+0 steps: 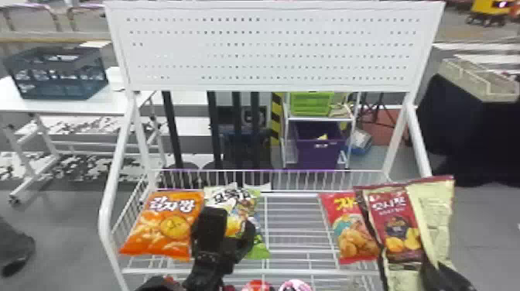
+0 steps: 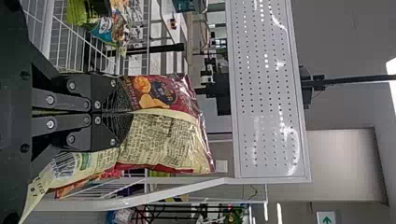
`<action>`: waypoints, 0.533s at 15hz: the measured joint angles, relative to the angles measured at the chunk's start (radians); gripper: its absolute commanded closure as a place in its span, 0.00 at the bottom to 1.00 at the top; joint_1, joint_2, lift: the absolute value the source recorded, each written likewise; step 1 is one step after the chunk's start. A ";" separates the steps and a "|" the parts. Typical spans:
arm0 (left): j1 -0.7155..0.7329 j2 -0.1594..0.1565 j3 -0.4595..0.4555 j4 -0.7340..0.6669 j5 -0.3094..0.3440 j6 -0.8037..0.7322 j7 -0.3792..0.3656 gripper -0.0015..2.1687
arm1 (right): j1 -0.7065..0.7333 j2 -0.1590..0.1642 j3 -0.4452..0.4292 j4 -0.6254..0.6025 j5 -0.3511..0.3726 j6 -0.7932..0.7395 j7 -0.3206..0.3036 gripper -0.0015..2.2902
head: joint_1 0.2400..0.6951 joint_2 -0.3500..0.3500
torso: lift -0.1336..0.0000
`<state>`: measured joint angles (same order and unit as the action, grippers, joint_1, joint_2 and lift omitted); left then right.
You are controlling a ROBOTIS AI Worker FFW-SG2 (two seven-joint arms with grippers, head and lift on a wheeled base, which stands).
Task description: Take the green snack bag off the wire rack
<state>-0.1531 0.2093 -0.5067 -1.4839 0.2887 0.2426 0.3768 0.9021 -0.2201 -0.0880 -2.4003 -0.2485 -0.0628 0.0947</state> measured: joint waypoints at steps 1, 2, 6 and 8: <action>-0.011 0.000 -0.001 0.020 0.006 0.004 -0.001 0.09 | 0.000 -0.001 0.000 0.000 0.000 -0.001 0.000 0.98 | 0.57 0.50 | 1.00; -0.014 -0.001 -0.001 0.029 0.009 0.005 -0.002 0.13 | 0.000 -0.002 0.001 -0.001 0.000 -0.001 0.000 0.98 | 0.57 0.50 | 1.00; -0.008 0.002 -0.003 0.011 0.015 0.032 0.000 0.81 | 0.000 -0.007 0.001 -0.004 0.000 0.000 0.000 0.98 | 0.57 0.50 | 1.00; 0.004 0.006 -0.003 -0.025 0.023 0.043 0.014 0.87 | -0.001 -0.007 0.003 -0.004 0.000 -0.001 -0.001 0.98 | 0.57 0.50 | 1.00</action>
<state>-0.1492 0.2157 -0.5092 -1.5085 0.3116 0.2860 0.3907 0.9014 -0.2269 -0.0850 -2.4042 -0.2485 -0.0637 0.0938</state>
